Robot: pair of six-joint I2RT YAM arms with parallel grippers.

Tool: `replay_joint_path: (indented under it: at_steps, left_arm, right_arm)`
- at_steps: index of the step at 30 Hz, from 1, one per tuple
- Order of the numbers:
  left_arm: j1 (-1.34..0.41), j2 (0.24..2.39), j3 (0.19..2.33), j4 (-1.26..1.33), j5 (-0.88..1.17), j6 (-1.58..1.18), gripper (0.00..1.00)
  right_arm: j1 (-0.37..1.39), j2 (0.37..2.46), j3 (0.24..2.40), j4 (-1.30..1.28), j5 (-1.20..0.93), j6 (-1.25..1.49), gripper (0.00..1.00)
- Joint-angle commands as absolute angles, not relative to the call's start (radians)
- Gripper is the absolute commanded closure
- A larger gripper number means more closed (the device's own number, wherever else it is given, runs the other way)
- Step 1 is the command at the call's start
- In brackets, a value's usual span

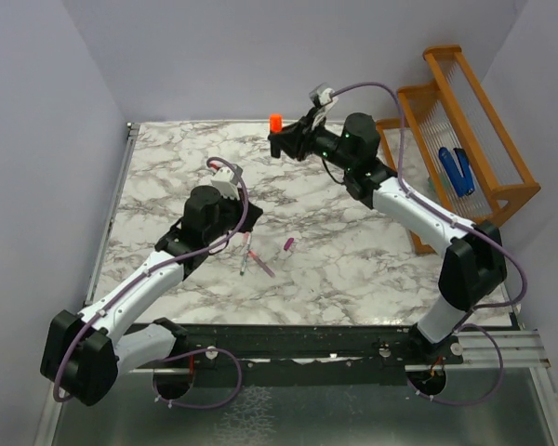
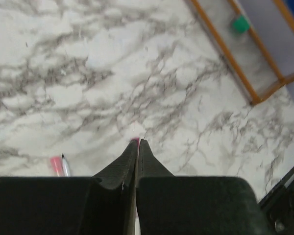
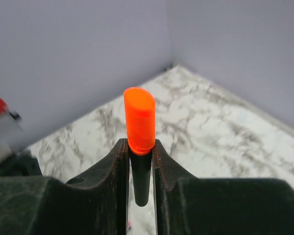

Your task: Insert the pens into the pen caps

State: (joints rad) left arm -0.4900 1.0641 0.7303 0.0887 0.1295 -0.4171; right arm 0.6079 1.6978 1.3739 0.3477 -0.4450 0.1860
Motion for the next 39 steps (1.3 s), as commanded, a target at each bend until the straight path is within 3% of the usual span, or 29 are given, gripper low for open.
replay_joint_path:
  at_steps: [1,12,14,18,21,31,39]
  left_arm:
    - [-0.506,1.091,0.709,-0.055,0.195,-0.422,1.00]
    - [-0.494,1.012,0.730,-0.089,0.033,-0.418,1.00]
    - [-0.470,0.983,0.745,-0.090,0.018,-0.397,0.87]
    - [-0.354,0.946,0.808,-0.091,0.110,-0.321,0.43]
    - [-0.276,0.941,0.844,-0.036,0.298,-0.281,0.29]
    - [-0.244,1.070,0.953,0.169,0.785,-0.291,0.26]
    - [-0.244,1.105,0.951,0.294,0.929,-0.370,0.29]
  right_arm:
    - [0.602,1.626,1.436,0.501,-0.399,0.196,1.00]
    - [0.603,1.584,1.343,0.493,-0.399,0.187,1.00]
    - [0.603,1.559,1.299,0.481,-0.420,0.179,0.99]
    - [0.602,1.517,1.202,0.460,-0.501,0.170,1.00]
    - [0.602,1.501,1.154,0.456,-0.588,0.175,0.99]
    - [0.604,1.479,1.104,0.420,-0.846,0.191,0.99]
    - [0.617,1.489,1.094,0.451,-0.894,0.223,0.99]
